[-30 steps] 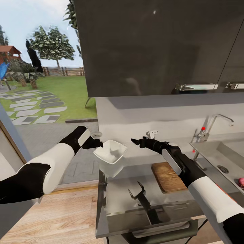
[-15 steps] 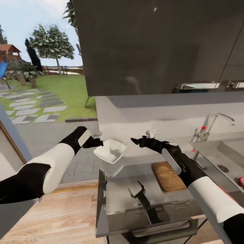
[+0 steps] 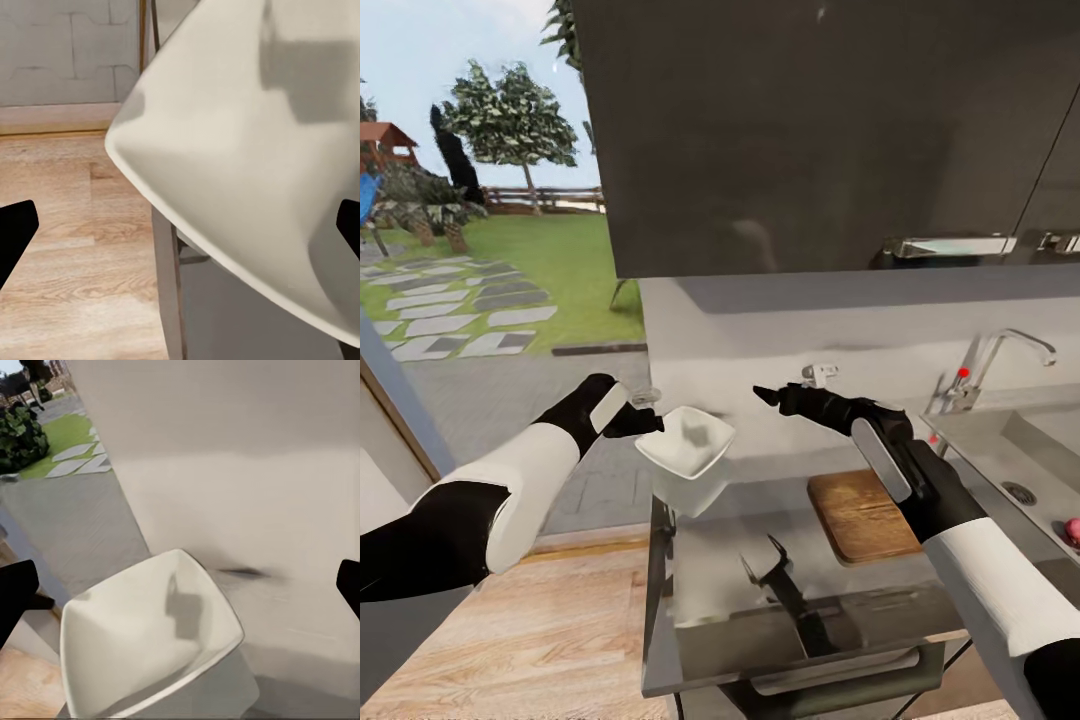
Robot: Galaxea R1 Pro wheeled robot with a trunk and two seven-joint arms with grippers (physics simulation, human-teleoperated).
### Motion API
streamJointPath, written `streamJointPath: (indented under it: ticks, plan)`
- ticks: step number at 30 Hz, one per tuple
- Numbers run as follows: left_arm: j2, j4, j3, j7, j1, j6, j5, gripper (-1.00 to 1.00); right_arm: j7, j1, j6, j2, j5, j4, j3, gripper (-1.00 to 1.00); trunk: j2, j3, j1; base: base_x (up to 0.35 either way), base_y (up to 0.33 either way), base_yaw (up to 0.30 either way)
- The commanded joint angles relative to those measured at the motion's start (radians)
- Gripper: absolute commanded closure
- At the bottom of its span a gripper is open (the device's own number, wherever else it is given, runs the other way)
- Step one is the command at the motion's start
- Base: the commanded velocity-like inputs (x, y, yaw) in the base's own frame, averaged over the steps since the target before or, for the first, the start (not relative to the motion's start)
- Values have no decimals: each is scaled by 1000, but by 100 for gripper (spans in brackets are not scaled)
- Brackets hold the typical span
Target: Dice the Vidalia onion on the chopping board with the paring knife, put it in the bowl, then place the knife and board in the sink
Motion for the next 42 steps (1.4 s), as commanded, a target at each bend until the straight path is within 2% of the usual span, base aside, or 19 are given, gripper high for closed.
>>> streamJointPath:
  ticks: [1, 27, 42]
  plan:
    - [1, -1, -7, 7, -1, 4, 11, -100, 0, -1, 9, -1, -4, -4, 0, -100, -2, -4, 1, 0, 0, 0]
    - [-2, -10, -10, -18, -1, 14, 11, -100, 0, -1, 27, -1, -4, -18, -2, -100, -2, -24, 1, 2, 0, 0]
    - [0, -10, -10, -17, -1, 13, 11, -100, 1, -1, 27, -1, -4, -18, -3, -100, -2, -25, 1, 144, 0, 0]
